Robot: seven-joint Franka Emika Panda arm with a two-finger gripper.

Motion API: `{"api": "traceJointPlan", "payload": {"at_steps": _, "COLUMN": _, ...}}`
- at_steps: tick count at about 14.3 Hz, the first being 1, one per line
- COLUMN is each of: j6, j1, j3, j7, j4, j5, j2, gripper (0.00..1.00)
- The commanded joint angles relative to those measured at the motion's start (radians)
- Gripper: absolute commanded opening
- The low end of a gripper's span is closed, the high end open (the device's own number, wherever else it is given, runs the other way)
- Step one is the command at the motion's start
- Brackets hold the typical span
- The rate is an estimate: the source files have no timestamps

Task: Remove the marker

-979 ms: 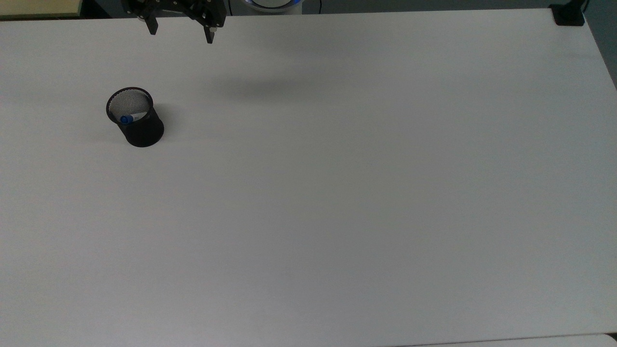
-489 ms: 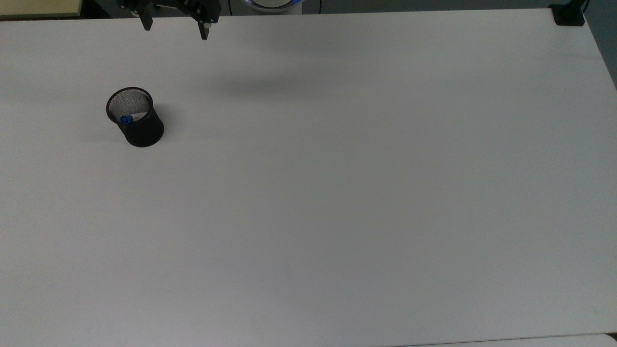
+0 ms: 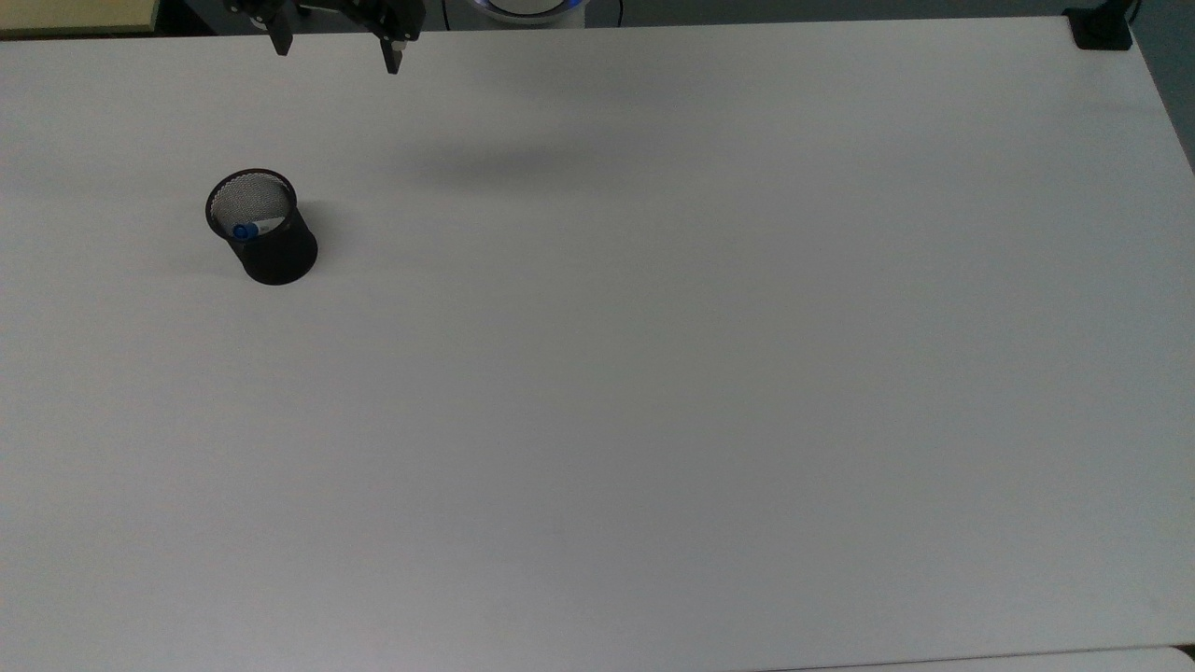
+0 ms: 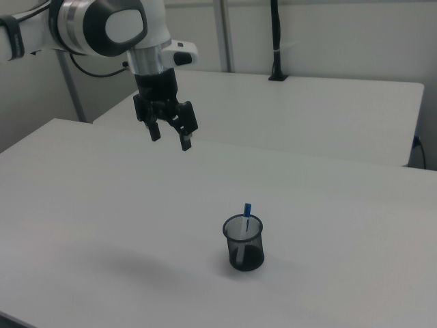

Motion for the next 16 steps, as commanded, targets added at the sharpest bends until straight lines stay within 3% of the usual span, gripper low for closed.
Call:
{"api": "traceJointPlan", "payload": {"at_steps": 1, "j6": -0.048, "j1": -0.031, "j3": -0.004, "j7": -0.014, "j4": 0.003, "j5": -0.003, "j2": -0.01, "gripper": 1.0}}
{"api": "traceJointPlan", "payload": {"at_steps": 16, "j6": -0.057, "j1": -0.07, "j3": -0.006, "j7": -0.063, "j4": 0.008, "j5": 0.007, "j2": -0.011, "gripper": 1.0}}
